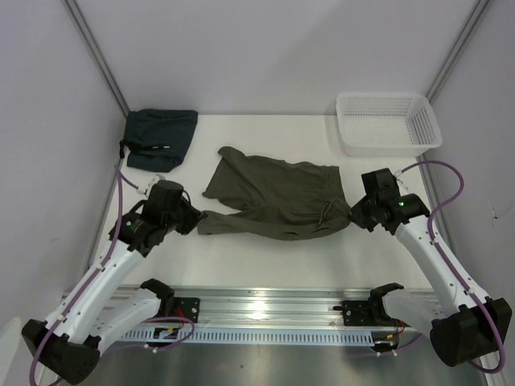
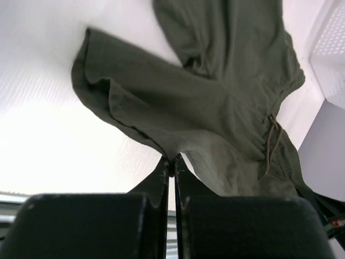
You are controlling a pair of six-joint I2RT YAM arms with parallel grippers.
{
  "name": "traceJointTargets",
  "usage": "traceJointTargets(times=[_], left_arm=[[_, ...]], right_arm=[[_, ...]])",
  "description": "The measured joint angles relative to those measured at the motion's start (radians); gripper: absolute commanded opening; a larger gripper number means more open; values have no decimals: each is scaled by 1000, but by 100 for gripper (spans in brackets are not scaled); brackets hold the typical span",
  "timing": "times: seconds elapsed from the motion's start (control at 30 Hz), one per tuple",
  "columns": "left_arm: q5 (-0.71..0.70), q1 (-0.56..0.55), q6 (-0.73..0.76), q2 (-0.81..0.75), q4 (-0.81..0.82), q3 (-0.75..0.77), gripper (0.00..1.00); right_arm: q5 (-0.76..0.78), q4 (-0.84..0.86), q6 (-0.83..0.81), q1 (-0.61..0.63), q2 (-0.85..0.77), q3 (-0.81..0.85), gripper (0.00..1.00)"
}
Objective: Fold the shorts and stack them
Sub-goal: Fold the shorts
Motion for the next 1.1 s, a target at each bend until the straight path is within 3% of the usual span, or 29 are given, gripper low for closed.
traceJointTargets(times=[0.43, 1.1], left_arm=[[77, 200, 163, 233, 182, 163, 0], [135, 277, 198, 595, 320, 348, 0]], right_arm=[[-4, 11, 85, -64, 128, 146, 0], [20, 121, 114, -116, 428, 307, 0]])
